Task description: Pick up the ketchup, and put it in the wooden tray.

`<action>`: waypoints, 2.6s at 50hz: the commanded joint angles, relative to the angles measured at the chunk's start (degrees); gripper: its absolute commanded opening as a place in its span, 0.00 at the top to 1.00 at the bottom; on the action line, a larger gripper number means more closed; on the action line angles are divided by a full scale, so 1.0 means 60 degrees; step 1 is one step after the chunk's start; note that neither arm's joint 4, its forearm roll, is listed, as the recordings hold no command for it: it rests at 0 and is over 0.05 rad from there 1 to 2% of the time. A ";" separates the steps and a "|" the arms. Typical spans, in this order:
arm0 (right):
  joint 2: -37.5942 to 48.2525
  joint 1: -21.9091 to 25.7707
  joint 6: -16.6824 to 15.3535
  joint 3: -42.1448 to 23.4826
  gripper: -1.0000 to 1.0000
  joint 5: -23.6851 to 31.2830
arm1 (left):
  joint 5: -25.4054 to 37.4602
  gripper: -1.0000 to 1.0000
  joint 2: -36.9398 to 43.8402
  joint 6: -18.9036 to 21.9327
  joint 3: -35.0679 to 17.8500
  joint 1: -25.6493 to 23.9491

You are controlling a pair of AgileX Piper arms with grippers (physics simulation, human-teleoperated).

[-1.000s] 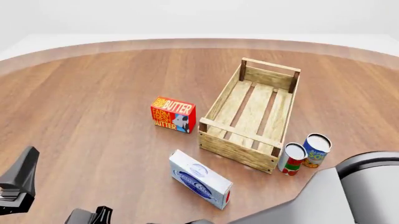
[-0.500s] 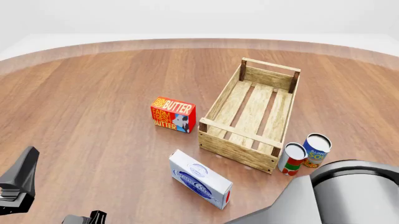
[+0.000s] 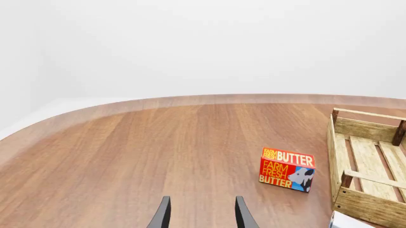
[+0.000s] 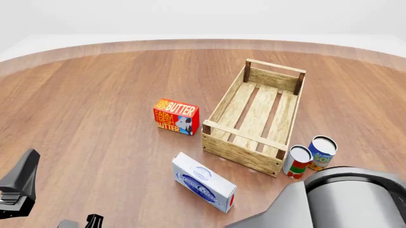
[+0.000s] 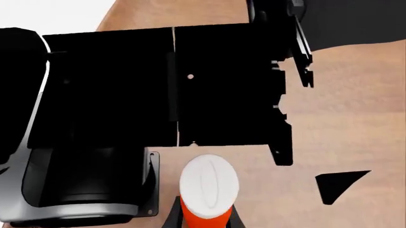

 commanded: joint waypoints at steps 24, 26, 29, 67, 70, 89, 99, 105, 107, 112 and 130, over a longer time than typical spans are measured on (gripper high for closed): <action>-0.1105 0.0051 0.0392 0.1190 1.00 -0.0328 | 0.0000 0.00 -0.0001 0.0001 0.0000 0.0000; -0.1141 -0.0026 0.0466 0.1323 1.00 -0.0425 | 0.0000 0.00 0.0002 0.0000 0.0000 0.0000; -0.1150 -0.0157 0.0498 0.1485 1.00 -0.0552 | 0.0000 0.00 0.0000 0.0001 0.0000 -0.0002; -0.3305 -0.2555 0.0017 0.3334 1.00 -0.0385 | 0.0000 0.00 0.0001 -0.0001 0.0000 0.0003; -0.3484 -0.2749 -0.0086 0.3380 1.00 -0.0295 | 0.0000 0.00 0.0000 -0.0002 0.0000 -0.0001; -0.4605 -0.3881 -0.0639 0.2579 1.00 0.1114 | 0.0000 0.00 0.0002 -0.0001 0.0000 0.0001; -0.4926 -0.4789 -0.0905 0.2442 1.00 0.1436 | 0.0000 0.00 0.0000 0.0000 0.0000 0.0002; -0.5344 -0.5517 -0.1114 0.2387 1.00 0.1715 | -0.0001 0.00 0.0003 0.0000 0.0000 -0.0001; -0.5473 -0.5693 -0.1103 0.2360 1.00 0.1793 | 0.0000 0.00 0.0000 0.0000 0.0000 0.0000; -0.5744 -0.6363 -0.1193 0.2337 1.00 0.1964 | 0.0000 0.00 -0.0002 -0.0002 0.0000 0.0001; -0.6019 -0.7810 -0.1286 0.2490 1.00 0.1928 | -0.0001 0.00 0.0002 0.0000 0.0000 0.0000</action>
